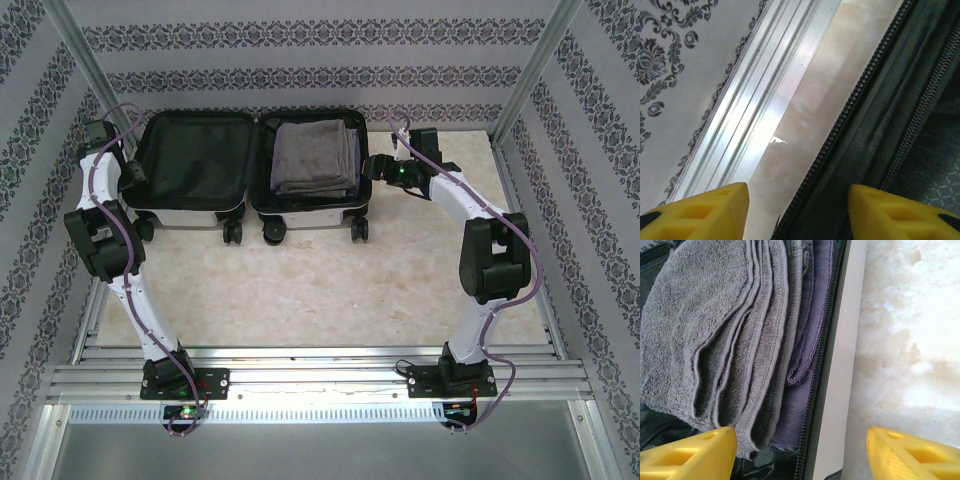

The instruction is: Pack the luggage

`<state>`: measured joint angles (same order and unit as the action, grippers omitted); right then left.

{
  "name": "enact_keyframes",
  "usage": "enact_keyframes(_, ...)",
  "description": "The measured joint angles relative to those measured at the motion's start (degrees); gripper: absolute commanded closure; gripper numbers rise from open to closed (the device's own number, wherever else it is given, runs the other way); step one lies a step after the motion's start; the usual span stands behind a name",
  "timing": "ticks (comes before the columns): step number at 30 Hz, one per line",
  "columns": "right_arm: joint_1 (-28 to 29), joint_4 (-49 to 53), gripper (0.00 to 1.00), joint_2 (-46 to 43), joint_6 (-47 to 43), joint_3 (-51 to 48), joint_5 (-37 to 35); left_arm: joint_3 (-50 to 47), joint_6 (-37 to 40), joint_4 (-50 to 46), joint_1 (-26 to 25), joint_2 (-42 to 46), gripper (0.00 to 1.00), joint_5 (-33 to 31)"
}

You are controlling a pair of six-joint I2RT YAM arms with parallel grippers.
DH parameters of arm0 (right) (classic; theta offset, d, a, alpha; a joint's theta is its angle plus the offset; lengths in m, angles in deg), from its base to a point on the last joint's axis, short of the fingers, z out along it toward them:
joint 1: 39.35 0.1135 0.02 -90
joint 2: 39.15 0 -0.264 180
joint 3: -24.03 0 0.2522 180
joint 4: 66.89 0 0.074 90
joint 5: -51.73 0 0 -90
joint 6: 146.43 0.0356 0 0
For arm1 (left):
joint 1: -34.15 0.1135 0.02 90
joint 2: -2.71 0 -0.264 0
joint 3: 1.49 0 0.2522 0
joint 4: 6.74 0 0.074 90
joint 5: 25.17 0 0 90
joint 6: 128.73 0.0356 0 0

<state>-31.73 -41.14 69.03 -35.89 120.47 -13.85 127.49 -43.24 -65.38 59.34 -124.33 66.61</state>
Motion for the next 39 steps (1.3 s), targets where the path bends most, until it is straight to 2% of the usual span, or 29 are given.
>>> enact_keyframes(5,0.0,0.0,0.31,0.0,-0.02,0.0,0.0,0.07,0.04,-0.22,0.0,0.0,0.54,-0.07)
enact_keyframes(10,0.02,0.02,0.31,0.07,-0.42,0.0,0.0,0.33,0.57,-0.76,0.13,0.0,0.81,-0.46)
enact_keyframes(18,0.04,0.5,0.32,0.48,-1.07,-0.37,0.0,0.66,3.1,-1.9,0.24,0.0,1.0,0.2)
enact_keyframes(24,0.55,0.7,0.32,0.81,-1.31,-0.37,-0.02,0.68,3.72,-1.92,0.33,0.0,1.0,0.74)
enact_keyframes(26,0.9,0.87,0.35,0.98,-1.49,-0.37,-0.04,0.68,3.78,-1.95,0.35,0.02,1.0,0.85)
enact_keyframes(32,1.92,1.84,0.51,3.21,-2.73,-0.28,-1.03,0.68,3.67,-2.43,0.39,0.79,1.0,2.14)
enact_keyframes(39,3.1,2.38,0.77,4.9,-3.23,0.5,-1.36,0.68,2.27,-4.26,0.04,4.02,1.0,2.69)
